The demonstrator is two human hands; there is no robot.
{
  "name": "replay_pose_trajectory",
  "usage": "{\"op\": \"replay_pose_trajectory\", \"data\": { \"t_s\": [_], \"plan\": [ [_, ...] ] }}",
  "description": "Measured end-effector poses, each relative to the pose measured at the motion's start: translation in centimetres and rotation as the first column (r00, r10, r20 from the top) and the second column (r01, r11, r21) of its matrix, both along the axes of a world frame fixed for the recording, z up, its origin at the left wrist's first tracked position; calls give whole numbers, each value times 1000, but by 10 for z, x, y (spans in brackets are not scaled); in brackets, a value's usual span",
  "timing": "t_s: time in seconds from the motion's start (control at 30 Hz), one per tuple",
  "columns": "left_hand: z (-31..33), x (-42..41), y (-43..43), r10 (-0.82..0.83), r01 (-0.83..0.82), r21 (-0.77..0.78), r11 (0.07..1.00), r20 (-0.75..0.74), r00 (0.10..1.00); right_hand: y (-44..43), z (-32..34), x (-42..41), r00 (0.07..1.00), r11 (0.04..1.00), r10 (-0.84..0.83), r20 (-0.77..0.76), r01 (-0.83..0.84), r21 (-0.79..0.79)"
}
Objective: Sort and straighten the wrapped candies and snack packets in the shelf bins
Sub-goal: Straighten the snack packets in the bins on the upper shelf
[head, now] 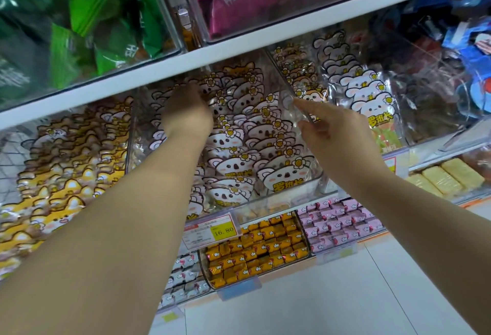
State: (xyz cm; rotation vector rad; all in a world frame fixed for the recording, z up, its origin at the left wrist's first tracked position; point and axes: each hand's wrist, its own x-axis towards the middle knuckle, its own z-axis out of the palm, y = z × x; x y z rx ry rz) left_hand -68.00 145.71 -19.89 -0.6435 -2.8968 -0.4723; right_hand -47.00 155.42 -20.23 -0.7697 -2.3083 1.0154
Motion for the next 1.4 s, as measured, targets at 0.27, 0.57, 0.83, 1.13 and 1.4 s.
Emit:
{"op": "replay_pose_trajectory", "data": {
  "t_s": [0.27, 0.57, 0.83, 1.13, 1.4],
  "plan": [
    [2, -5, 1, 88, -90, 28, 996, 53, 995, -1, -3, -2, 1000, 1000, -9, -25, 9, 9],
    [4, -1, -10, 48, -25, 342, 939, -56, 997, -3, -5, -5, 999, 999, -32, -34, 32, 19],
    [9, 22, -27, -42, 158, 548, 821, -218, 975, -5, -3, -5, 998, 998, -56, -26, 56, -3],
    [13, 70, -95, -242, 295, 613, 733, -170, 955, -26, 7, -3, 978, 948, -114, 175, 54, 314],
    [17, 81, -149, -383, 489, 599, 634, -307, 871, -108, 21, -29, 974, 939, 228, -4, -219, 263]
  ]
}}
